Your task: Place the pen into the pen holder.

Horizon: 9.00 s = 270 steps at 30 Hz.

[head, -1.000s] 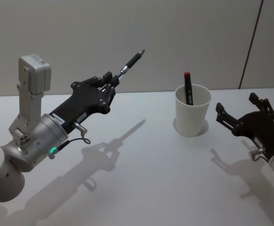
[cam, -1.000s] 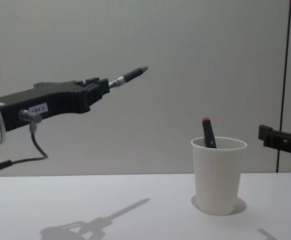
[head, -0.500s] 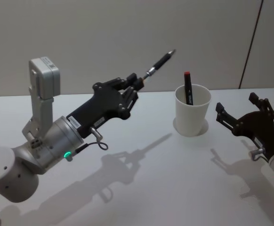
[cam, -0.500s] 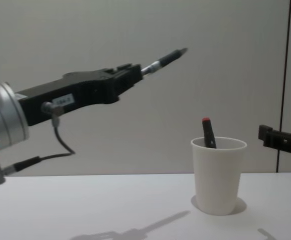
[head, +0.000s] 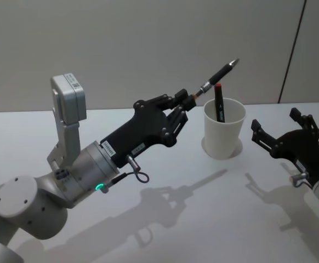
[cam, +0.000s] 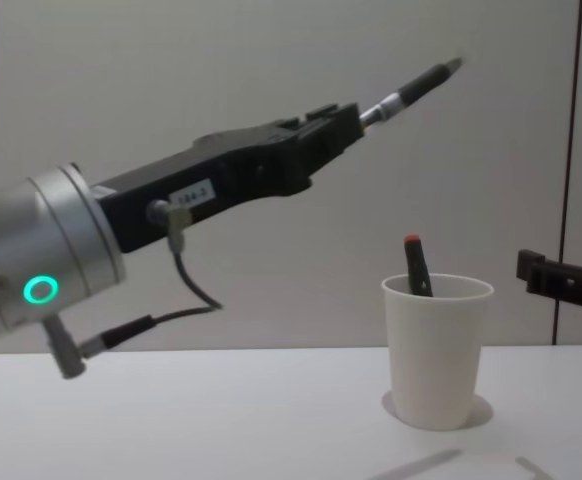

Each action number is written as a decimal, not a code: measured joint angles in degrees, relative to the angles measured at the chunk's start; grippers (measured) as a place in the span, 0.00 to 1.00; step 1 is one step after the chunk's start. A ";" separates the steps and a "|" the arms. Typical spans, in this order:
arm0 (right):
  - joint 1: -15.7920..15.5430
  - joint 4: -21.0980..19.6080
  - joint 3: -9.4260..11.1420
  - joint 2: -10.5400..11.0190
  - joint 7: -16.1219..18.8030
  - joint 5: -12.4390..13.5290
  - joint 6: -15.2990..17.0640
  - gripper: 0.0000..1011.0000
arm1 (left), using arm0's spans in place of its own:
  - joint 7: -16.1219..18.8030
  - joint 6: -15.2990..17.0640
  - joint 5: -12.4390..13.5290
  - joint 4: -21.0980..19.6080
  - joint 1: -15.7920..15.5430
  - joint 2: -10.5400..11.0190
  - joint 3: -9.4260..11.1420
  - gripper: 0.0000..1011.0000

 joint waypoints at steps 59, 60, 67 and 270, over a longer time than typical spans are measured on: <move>-3.06 -4.26 1.16 2.33 7.55 8.85 -1.19 0.99 | -1.27 -0.19 6.20 4.04 -1.84 -3.64 2.71 0.14; -3.45 -4.64 1.31 2.54 8.14 10.25 -1.22 0.99 | -1.27 -0.19 6.21 4.04 -1.85 -3.64 2.70 0.14; -4.88 -5.82 1.96 3.20 10.03 16.25 -1.30 0.99 | -1.24 -0.19 6.28 4.08 -1.88 -3.67 2.71 0.14; 11.29 4.52 -0.58 -3.52 12.48 21.59 -3.26 0.12 | -1.23 -0.19 6.35 4.11 -1.89 -3.69 2.70 0.99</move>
